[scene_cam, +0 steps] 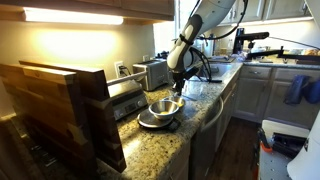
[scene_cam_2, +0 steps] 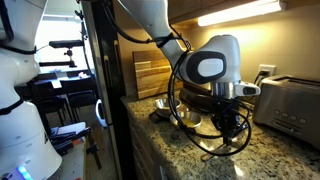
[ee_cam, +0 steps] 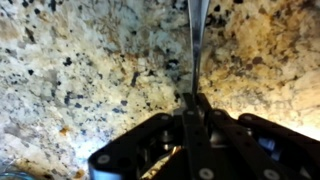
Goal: Use the spoon on the counter to scoop some of the contents in the bowl on the left into the bowl on the right
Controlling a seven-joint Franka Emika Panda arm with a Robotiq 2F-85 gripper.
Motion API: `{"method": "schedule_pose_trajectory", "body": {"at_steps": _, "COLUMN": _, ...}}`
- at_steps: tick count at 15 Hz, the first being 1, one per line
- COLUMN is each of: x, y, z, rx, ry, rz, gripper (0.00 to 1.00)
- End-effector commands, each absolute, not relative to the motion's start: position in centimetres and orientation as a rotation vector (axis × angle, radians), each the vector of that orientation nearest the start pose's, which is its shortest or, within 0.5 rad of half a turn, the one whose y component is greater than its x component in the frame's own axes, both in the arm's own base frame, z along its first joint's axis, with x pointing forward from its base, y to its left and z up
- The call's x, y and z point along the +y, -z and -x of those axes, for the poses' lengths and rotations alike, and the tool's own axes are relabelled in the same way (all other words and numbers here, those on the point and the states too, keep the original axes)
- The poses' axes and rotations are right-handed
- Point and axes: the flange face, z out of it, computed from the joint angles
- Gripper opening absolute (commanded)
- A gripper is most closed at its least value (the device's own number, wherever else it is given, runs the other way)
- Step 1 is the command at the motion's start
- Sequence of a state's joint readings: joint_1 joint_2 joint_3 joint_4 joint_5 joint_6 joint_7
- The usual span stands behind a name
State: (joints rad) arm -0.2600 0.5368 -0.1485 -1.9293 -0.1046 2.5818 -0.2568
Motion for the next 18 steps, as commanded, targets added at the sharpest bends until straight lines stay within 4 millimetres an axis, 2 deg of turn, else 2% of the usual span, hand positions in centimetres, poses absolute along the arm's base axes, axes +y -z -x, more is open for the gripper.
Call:
{"method": "schedule_pose_trajectory", "body": {"at_steps": 1, "x": -24.0, "y": -22.8, "z": -58.6, "rx": 0.009, "ry": 0.102, "rz": 3.271, "gripper": 0.04}}
{"method": "schedule_pose_trajectory", "body": {"at_steps": 5, "x": -23.1, "y": -22.7, "z": -58.1, "rx": 0.01, "ry": 0.018, "rz": 3.284, "gripper": 0.04}}
{"method": "schedule_pose_trajectory", "body": {"at_steps": 8, "x": -23.4, "y": -23.0, "z": -56.9, "rx": 0.036, "ry": -0.058, "rz": 3.302, "gripper": 0.04}}
{"method": "schedule_pose_trajectory", "body": {"at_steps": 9, "x": -23.4, "y": -23.0, "z": -56.6, "rx": 0.033, "ry": -0.07, "rz": 3.297, "gripper": 0.25}}
{"method": "schedule_pose_trajectory", "body": {"at_steps": 10, "x": -23.4, "y": -23.1, "z": -56.5, "rx": 0.028, "ry": -0.075, "rz": 3.3, "gripper": 0.33}}
{"method": "schedule_pose_trajectory", "body": {"at_steps": 14, "x": -21.9, "y": -25.0, "z": -57.0, "rx": -0.073, "ry": -0.025, "rz": 3.325, "gripper": 0.57}}
{"method": "schedule_pose_trajectory", "body": {"at_steps": 18, "x": -19.4, "y": -28.4, "z": -57.1, "rx": -0.154, "ry": 0.01, "rz": 3.339, "gripper": 0.83}}
